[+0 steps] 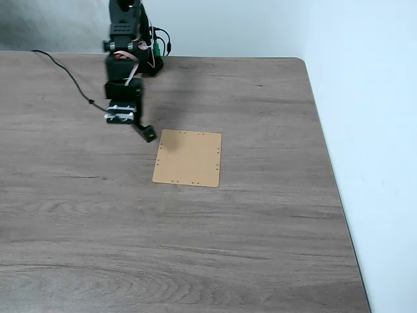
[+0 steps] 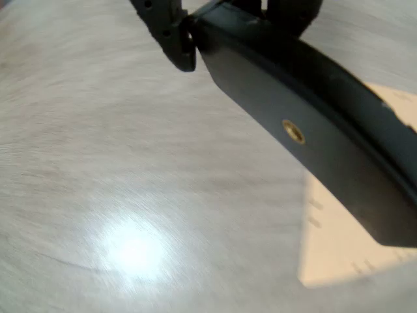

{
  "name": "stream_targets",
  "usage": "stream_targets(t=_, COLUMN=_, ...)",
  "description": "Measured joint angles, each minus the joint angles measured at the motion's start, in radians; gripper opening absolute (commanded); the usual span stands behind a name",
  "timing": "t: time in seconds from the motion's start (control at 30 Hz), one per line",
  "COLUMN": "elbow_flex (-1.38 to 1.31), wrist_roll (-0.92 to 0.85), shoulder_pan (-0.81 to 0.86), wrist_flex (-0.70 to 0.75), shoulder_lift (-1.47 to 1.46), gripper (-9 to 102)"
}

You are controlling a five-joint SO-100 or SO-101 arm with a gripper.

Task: Grasp a black block and then place it on the board.

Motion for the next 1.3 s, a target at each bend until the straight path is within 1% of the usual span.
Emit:
stream_targets(t=0.1, elbow_flex=-0.044, wrist_roll=0.135, shoulder_pan=-0.075, wrist_flex=-0.026, shoulder_lift=-0.031, gripper=0)
stream_targets(t=0.27, elbow_flex=-0.077, wrist_roll=0.268, shoulder_pan=-0.16, wrist_flex=-0.067, shoulder_lift=-0.098, gripper=0)
stream_targets(t=0.43, elbow_flex=-0.08, wrist_roll=0.379, shoulder_pan=-0.21, wrist_flex=-0.117, shoulder_lift=-0.169, gripper=0)
stream_targets(t=0.7, elbow_flex=-0.078, wrist_roll=0.506, shoulder_pan=-0.284, wrist_flex=-0.166, shoulder_lift=-0.233, gripper=0)
stream_targets(t=1.03, elbow_flex=-0.063, wrist_roll=0.584, shoulder_pan=-0.311, wrist_flex=-0.275, shoulder_lift=-0.287, gripper=0)
stream_targets(t=1.3, elbow_flex=-0.049, wrist_roll=0.584, shoulder_pan=-0.314, wrist_flex=-0.305, shoulder_lift=-0.321, gripper=0)
